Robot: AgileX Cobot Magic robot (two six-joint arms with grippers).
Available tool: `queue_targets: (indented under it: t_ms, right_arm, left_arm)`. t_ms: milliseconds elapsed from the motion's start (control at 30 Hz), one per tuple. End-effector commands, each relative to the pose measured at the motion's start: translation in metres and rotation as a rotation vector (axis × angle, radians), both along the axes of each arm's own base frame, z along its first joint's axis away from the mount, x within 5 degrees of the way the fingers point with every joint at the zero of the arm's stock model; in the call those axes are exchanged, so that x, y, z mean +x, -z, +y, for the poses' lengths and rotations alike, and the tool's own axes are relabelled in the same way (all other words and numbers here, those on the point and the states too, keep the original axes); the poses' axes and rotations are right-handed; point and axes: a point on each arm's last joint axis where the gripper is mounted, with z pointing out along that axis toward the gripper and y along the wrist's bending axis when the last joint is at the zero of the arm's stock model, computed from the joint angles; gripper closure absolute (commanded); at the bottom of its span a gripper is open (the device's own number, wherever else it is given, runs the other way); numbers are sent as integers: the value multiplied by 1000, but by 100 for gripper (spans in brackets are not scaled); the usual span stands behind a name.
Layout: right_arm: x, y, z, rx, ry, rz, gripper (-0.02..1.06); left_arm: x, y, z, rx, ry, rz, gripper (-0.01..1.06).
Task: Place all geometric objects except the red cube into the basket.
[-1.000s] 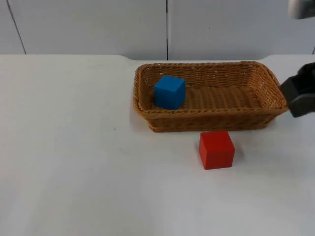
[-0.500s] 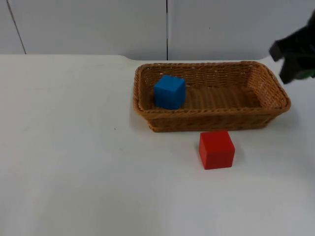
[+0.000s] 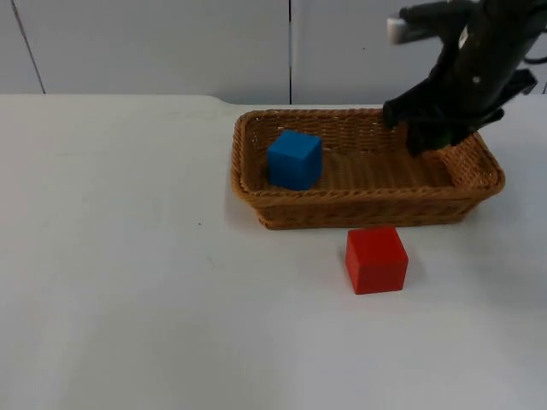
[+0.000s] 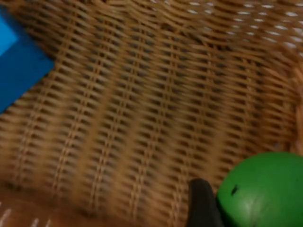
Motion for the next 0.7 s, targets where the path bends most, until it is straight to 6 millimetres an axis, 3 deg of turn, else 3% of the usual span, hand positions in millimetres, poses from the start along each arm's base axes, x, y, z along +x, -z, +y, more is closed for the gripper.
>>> queue_targets:
  t_ms: [0,167,300,333,467,567,667]
  right_arm:
    - [6,9,2,8,-6,-16,104]
    - [8,27,4,18,0,7,94]
    - [8,29,4,13,-15,11,61]
    - [8,29,4,13,-15,11,61]
    - [7,27,4,10,-10,30,32]
    - [7,19,4,3,-6,47,28]
    - [5,-6,3,6,-3,36,28]
  left_arm:
    - [0,0,0,-12,-8,-18,0]
    - [1,0,0,-12,-9,-23,0]
    - [1,0,0,-12,-9,-24,0]
    - [1,0,0,-12,-9,-24,0]
    - [1,0,0,-14,-10,-24,0]
    - [1,0,0,-16,-10,-24,0]
    - [1,0,0,-16,-10,-24,0]
